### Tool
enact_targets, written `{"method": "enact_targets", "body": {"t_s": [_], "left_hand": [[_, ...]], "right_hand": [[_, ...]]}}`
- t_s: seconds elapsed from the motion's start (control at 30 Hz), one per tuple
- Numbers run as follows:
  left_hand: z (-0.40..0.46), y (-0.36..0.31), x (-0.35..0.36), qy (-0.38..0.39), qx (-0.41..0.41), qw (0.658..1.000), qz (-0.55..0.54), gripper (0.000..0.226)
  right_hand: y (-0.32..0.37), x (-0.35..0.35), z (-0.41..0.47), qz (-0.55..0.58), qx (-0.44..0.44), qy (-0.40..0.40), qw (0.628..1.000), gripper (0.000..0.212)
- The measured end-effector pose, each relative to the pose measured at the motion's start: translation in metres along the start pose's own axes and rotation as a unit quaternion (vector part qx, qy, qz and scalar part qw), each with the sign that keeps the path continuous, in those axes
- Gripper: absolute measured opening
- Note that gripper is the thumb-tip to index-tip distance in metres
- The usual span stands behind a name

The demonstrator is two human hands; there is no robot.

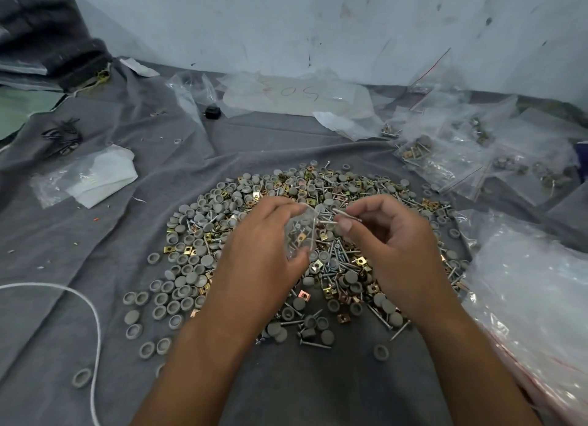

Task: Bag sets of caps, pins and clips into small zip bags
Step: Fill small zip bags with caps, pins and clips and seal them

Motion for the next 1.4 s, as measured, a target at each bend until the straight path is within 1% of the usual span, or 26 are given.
{"method": "enact_targets", "body": {"t_s": [0.1,0.2,0.23,0.4,0.53,0.63,0.7,0.8,0.83,0.87,0.9,0.93,0.97,1.0,1.03,1.07,1.2,1.4], "left_hand": [[-0.001,-0.002,0.000,-0.001,0.006,1.000,-0.002,0.055],[-0.001,-0.004,0.000,-0.002,0.011,1.000,-0.006,0.053],[0.000,-0.004,0.000,-0.002,0.011,1.000,-0.007,0.053],[0.000,-0.004,0.000,0.004,0.011,1.000,-0.004,0.052],[0.000,-0.003,0.000,0.000,0.011,1.000,-0.001,0.053],[0.000,-0.003,0.000,-0.004,0.016,1.000,-0.003,0.052],[-0.001,-0.004,0.000,-0.004,0.019,1.000,-0.004,0.050],[0.000,-0.002,-0.002,-0.004,0.016,1.000,-0.004,0.051],[-0.001,-0.001,-0.002,-0.005,0.012,1.000,-0.004,0.052],[-0.001,0.000,-0.003,-0.005,0.008,1.000,-0.004,0.054],[-0.001,0.001,-0.004,-0.006,0.004,1.000,-0.006,0.054],[-0.001,0.001,-0.004,-0.008,0.002,1.000,-0.009,0.054],[0.000,0.001,-0.004,-0.010,0.001,1.000,-0.012,0.054],[0.000,0.001,-0.004,-0.011,0.001,1.000,-0.013,0.053],[0.000,0.000,-0.004,-0.011,0.001,1.000,-0.012,0.053],[0.000,0.000,-0.003,-0.011,0.002,1.000,-0.011,0.053],[0.000,0.000,-0.002,-0.012,0.001,1.000,-0.007,0.053],[0.000,0.001,-0.002,-0.009,-0.001,1.000,-0.010,0.053]], "right_hand": [[0.016,0.006,-0.004,-0.056,-0.100,-0.025,0.993,0.008],[0.025,0.017,-0.009,-0.144,-0.177,-0.022,0.973,0.008],[0.025,0.020,-0.009,-0.161,-0.189,-0.023,0.968,0.008],[0.025,0.018,-0.006,-0.182,-0.207,-0.046,0.960,0.009],[0.024,0.020,-0.008,-0.234,-0.228,-0.027,0.945,0.010],[0.025,0.027,-0.011,-0.265,-0.242,-0.006,0.933,0.019],[0.026,0.031,-0.012,-0.241,-0.237,0.009,0.941,0.026],[0.026,0.025,-0.012,-0.195,-0.214,0.010,0.957,0.018],[0.022,0.022,-0.011,-0.196,-0.193,0.032,0.961,0.015],[0.015,0.022,-0.010,-0.208,-0.158,0.082,0.962,0.016],[0.005,0.024,-0.011,-0.230,-0.111,0.154,0.954,0.018],[-0.005,0.028,-0.015,-0.260,-0.066,0.233,0.935,0.018],[-0.014,0.033,-0.020,-0.295,-0.036,0.295,0.908,0.016],[-0.019,0.036,-0.025,-0.328,-0.020,0.332,0.884,0.016],[-0.022,0.038,-0.027,-0.349,-0.012,0.348,0.870,0.016],[-0.023,0.040,-0.028,-0.360,-0.010,0.351,0.864,0.017],[-0.018,0.046,-0.031,-0.423,-0.056,0.332,0.841,0.016],[-0.014,0.053,-0.036,-0.426,-0.055,0.341,0.836,0.018]]}}
Point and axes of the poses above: each hand's wrist, its own z-axis towards the middle knuckle, its own x-axis out of the palm, y = z × x, the point moved 5 cm from there along z, towards the middle knuckle, and after that the axes turned 3 degrees about -x, right-handed, at the moved point
